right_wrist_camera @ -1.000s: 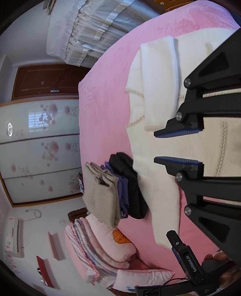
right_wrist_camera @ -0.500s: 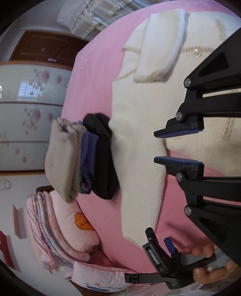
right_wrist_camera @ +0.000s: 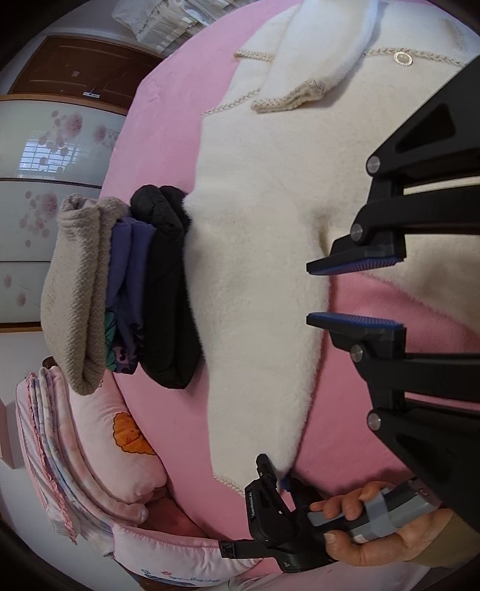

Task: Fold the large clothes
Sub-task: 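Grasp the other sleeve cuff with the left tool, then fold the held sleeve across the body with the left tool and release, then grasp the braided front edge with the right tool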

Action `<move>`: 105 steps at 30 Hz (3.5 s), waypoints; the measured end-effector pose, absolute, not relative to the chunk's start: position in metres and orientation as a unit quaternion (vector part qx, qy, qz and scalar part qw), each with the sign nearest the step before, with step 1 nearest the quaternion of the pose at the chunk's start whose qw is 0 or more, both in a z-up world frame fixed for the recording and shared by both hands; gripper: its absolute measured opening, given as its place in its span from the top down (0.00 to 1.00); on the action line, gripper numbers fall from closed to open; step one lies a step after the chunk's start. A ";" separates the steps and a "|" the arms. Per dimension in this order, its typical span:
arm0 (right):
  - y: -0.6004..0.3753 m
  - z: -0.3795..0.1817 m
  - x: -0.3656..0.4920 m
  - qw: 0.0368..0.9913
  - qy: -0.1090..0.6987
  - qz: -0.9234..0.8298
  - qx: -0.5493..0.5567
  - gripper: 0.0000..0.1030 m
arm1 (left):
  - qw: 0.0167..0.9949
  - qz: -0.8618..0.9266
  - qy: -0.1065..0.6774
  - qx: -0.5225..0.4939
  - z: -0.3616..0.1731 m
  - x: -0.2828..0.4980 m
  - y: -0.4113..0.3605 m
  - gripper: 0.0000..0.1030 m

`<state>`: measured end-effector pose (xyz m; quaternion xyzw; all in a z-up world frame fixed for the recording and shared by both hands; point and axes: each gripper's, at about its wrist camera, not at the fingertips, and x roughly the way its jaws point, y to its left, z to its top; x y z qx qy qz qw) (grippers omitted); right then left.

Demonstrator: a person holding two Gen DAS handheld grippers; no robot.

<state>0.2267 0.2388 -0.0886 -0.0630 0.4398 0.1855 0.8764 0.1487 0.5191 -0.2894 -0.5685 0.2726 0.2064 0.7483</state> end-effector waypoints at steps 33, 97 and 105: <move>-0.017 -0.076 0.224 0.899 0.423 0.033 0.109 0.80 | 0.921 -0.025 0.328 -0.207 -0.112 0.256 0.161 0.94; 0.166 -0.156 0.181 0.823 0.297 0.103 -0.473 0.70 | 0.844 0.035 0.479 -0.240 -0.215 0.187 0.271 0.31; 0.158 -0.144 0.157 0.818 0.275 0.132 -0.488 0.63 | 0.841 0.040 0.481 -0.244 -0.221 0.183 0.279 0.31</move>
